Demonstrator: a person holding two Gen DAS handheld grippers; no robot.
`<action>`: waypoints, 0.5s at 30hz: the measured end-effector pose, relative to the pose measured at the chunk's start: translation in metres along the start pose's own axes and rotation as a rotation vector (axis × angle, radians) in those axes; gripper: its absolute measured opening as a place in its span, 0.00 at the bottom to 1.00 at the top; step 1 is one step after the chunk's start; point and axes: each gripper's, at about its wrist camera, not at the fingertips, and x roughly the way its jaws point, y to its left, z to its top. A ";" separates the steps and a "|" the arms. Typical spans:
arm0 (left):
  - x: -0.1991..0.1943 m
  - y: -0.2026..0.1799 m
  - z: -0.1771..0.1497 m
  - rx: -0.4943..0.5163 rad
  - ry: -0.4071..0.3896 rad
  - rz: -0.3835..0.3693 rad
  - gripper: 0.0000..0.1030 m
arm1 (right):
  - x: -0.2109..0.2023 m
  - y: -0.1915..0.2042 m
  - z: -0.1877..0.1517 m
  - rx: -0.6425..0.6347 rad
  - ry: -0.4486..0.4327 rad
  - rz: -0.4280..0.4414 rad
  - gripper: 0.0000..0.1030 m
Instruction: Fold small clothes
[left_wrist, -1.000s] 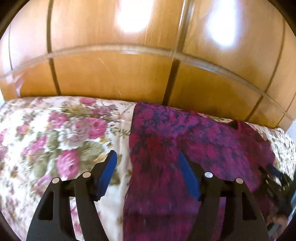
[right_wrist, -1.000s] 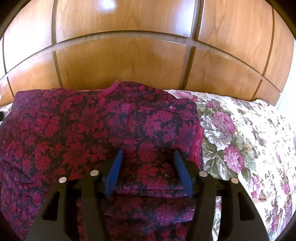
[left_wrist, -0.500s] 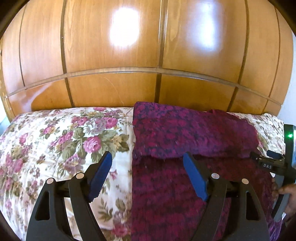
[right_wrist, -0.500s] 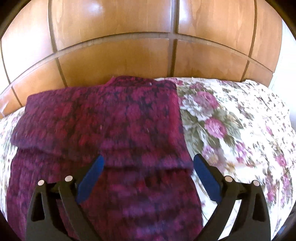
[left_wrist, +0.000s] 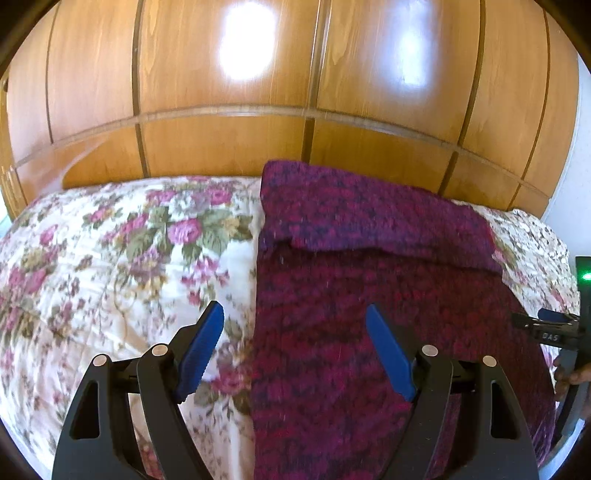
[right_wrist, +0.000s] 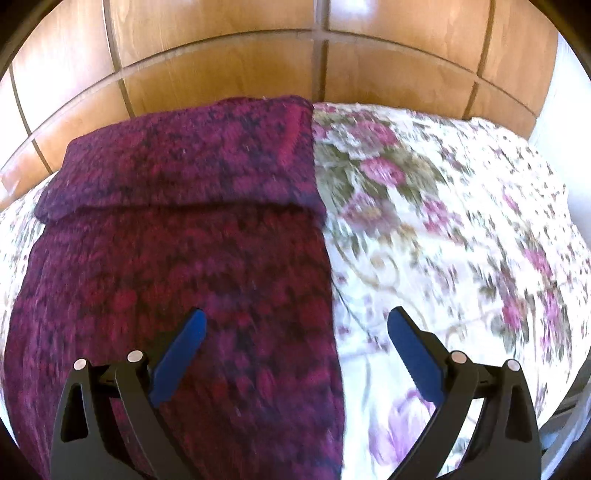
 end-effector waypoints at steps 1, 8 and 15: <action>0.000 0.001 -0.005 -0.001 0.011 0.000 0.76 | -0.002 -0.003 -0.005 0.010 0.009 0.012 0.96; 0.000 0.023 -0.052 -0.052 0.139 -0.037 0.76 | -0.017 -0.015 -0.066 0.085 0.075 0.123 0.96; -0.013 0.049 -0.105 -0.197 0.296 -0.266 0.57 | -0.048 -0.017 -0.117 0.096 0.103 0.220 0.93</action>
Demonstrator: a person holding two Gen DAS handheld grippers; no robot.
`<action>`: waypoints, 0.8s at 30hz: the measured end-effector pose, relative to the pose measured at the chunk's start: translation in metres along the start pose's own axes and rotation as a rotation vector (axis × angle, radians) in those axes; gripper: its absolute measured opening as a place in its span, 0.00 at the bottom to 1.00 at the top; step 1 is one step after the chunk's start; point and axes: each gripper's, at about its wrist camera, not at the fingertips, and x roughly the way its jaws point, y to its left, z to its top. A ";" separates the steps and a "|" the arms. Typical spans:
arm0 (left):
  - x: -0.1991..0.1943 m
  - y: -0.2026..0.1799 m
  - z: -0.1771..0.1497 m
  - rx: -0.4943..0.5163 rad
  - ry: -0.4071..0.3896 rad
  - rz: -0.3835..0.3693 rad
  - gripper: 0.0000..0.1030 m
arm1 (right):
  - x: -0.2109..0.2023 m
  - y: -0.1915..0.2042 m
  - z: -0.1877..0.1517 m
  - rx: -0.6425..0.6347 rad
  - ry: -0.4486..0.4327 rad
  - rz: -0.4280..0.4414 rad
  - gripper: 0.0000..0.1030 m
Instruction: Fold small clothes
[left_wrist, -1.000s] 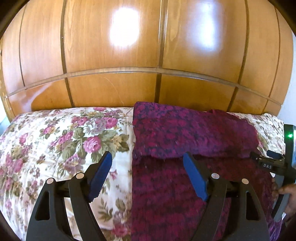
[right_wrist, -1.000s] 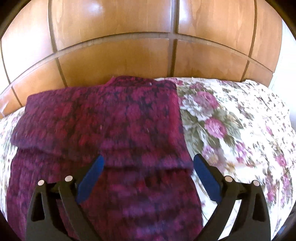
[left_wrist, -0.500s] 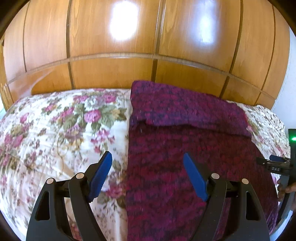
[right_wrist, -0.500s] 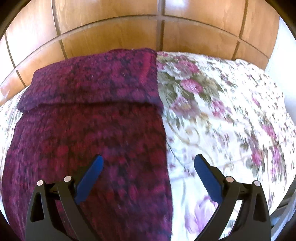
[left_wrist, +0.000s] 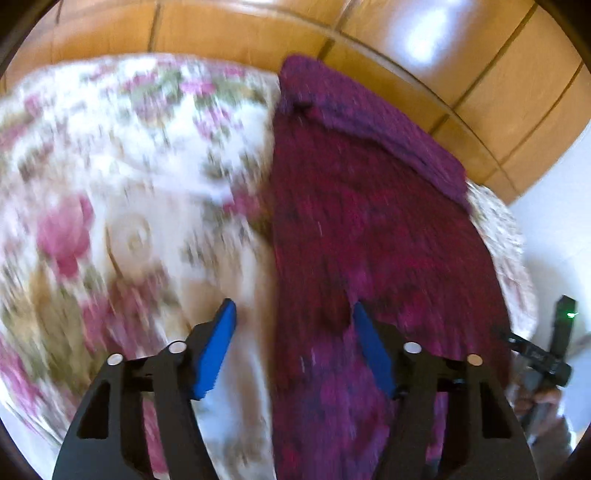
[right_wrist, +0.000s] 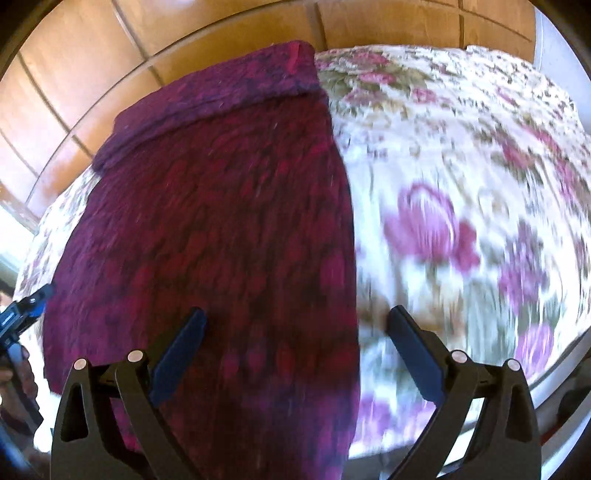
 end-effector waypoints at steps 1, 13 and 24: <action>0.000 -0.001 -0.007 0.008 0.019 -0.021 0.56 | -0.003 0.001 -0.006 -0.007 0.010 0.007 0.90; -0.013 -0.010 -0.006 0.034 0.061 -0.226 0.15 | -0.031 0.020 -0.008 -0.049 0.015 0.130 0.19; -0.001 -0.010 0.082 -0.132 -0.032 -0.398 0.14 | -0.022 0.031 0.079 0.021 -0.129 0.200 0.19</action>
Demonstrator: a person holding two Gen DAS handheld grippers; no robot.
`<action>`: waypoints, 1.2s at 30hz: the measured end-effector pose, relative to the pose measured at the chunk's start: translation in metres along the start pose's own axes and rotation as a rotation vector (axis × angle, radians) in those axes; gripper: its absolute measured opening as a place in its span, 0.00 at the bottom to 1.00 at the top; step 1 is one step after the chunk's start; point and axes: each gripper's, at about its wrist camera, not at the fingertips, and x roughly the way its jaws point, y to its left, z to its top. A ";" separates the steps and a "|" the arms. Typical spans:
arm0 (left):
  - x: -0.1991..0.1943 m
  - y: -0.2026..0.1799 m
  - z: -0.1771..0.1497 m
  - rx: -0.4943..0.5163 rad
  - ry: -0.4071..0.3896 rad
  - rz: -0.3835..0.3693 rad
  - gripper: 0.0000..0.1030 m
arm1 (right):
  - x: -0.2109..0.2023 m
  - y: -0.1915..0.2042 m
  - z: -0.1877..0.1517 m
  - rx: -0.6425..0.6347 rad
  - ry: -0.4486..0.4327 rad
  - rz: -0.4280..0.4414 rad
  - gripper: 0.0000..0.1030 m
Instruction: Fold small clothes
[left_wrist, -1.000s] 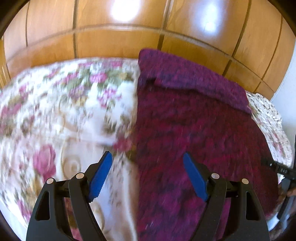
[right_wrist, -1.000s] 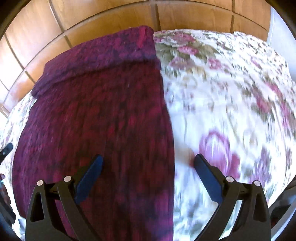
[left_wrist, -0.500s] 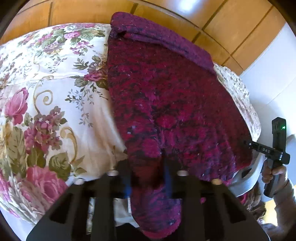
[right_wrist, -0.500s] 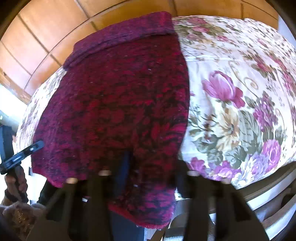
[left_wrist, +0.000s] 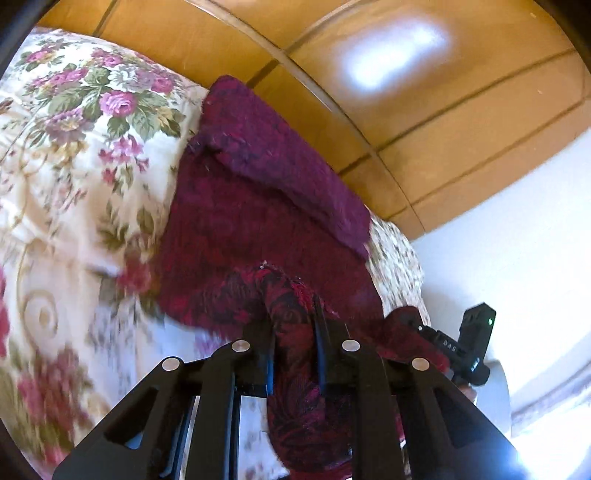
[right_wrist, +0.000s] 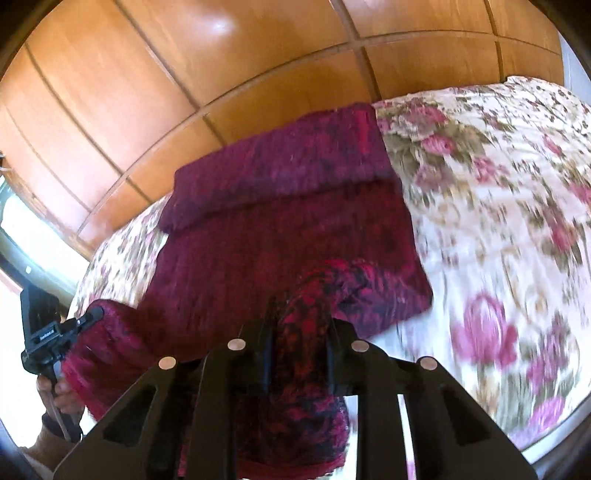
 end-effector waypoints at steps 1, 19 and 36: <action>0.004 0.004 0.007 -0.026 0.007 -0.009 0.14 | 0.006 -0.002 0.007 0.013 0.002 -0.003 0.19; 0.033 0.062 0.077 -0.441 0.036 -0.104 0.54 | 0.066 -0.051 0.079 0.329 0.032 0.168 0.82; 0.012 0.052 0.022 -0.022 0.023 0.157 0.78 | 0.041 -0.074 0.012 0.152 0.034 -0.041 0.73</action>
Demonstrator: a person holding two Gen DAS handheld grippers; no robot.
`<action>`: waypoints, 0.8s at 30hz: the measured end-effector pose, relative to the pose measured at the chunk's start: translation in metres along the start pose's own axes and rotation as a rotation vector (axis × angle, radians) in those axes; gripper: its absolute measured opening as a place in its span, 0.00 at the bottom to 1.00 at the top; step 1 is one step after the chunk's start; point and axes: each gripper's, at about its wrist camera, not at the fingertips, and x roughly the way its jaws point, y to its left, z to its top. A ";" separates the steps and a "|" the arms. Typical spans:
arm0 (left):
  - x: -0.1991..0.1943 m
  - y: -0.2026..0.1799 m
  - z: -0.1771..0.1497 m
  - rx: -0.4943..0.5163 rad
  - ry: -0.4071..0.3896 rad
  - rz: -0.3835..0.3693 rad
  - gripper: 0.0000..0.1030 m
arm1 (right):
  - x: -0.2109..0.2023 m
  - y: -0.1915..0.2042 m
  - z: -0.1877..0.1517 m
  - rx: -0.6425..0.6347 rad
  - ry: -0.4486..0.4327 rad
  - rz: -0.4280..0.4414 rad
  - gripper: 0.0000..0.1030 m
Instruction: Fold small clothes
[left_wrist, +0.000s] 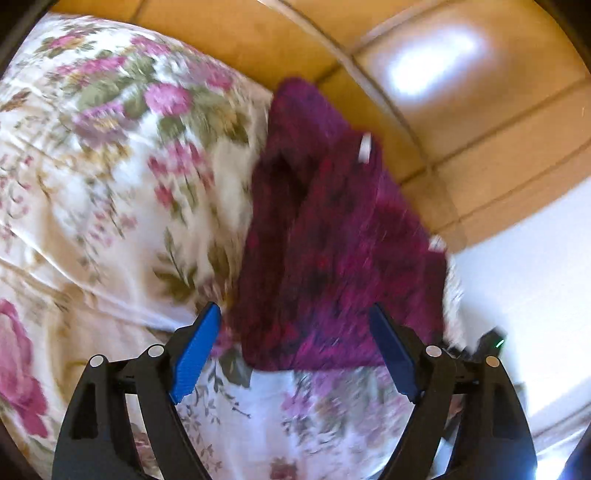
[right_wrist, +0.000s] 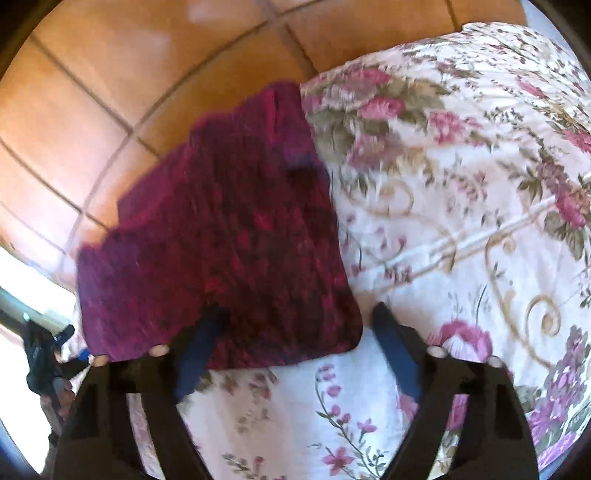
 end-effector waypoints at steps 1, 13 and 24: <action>0.008 0.000 -0.002 0.001 0.014 0.009 0.74 | -0.002 0.000 -0.005 -0.011 -0.008 -0.006 0.68; -0.023 -0.015 -0.027 0.095 0.008 0.032 0.24 | -0.026 0.018 -0.021 -0.038 -0.040 0.010 0.24; -0.085 -0.008 -0.109 0.078 0.091 0.000 0.24 | -0.083 0.017 -0.104 -0.062 0.043 0.044 0.24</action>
